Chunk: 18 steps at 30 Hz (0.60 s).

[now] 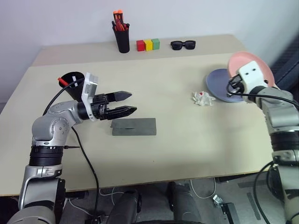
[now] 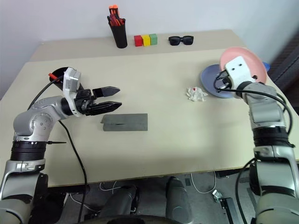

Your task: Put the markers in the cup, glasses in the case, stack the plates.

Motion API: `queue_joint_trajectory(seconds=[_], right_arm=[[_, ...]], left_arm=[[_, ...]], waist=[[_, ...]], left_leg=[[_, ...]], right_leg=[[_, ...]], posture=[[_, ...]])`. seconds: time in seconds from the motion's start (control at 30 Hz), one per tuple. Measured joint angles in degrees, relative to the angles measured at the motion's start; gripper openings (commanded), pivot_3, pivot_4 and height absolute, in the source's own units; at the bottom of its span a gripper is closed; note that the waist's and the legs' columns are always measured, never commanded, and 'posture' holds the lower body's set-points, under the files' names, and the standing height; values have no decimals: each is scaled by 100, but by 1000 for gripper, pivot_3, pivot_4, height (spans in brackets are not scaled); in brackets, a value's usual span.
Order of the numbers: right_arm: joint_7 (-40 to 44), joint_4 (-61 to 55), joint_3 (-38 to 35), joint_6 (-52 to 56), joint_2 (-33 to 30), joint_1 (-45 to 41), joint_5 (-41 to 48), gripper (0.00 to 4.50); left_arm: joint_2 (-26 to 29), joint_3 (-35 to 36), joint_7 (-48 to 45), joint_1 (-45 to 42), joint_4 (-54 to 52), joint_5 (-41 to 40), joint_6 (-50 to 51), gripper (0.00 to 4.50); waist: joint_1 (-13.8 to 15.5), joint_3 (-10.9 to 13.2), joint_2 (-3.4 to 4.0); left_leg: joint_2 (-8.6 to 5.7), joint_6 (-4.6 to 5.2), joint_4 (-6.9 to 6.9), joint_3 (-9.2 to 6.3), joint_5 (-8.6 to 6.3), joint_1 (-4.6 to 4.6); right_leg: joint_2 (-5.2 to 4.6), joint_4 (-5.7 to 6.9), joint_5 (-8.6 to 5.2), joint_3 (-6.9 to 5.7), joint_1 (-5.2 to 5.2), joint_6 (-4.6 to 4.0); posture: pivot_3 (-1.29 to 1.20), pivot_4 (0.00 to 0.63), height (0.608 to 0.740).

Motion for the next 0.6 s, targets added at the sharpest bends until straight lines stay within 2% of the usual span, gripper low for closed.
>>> queue_joint_trajectory(seconds=[0.03,0.07,0.13,0.3,0.43,0.6], right_arm=[[8,247,43,-134,26,-85,-52,33],[17,446,52,-251,60,-155,-79,672],[51,939,47,-533,141,-323,-83,1431],[169,1211,-85,-745,301,-475,50,3989],[425,843,-652,-486,477,-490,710,3989],[823,-685,-793,263,579,-49,1239,3989]], left_arm=[[1,14,30,38,-37,-17,4,4500],[6,45,64,60,-57,-38,13,4500],[53,142,173,166,-217,-105,45,4500],[108,285,396,344,-510,-277,190,4500],[106,316,577,374,-593,-349,289,4500],[19,295,746,245,-662,-454,389,4500]], waist=[[13,0,0],[16,0,0],[-11,0,0],[-50,0,0],[-44,0,0],[-23,-1,-2]], left_leg=[[-1,-1,0,-2,1,-6],[-3,-1,1,-2,1,-11],[-4,1,0,0,-1,-13],[-4,1,-2,1,-1,-8],[-3,6,-1,0,-4,-8],[-3,4,0,-3,-3,-8]], right_leg=[[-2,0,1,0,-3,1],[-4,-1,2,0,-7,4],[-7,-3,4,1,-11,6],[-4,3,4,1,-13,5],[-3,7,5,2,-13,4],[-2,6,5,1,-12,4]], posture=[[0,150,740],[0,150,740],[0,150,740],[0,150,740],[0,150,740],[0,150,740]])
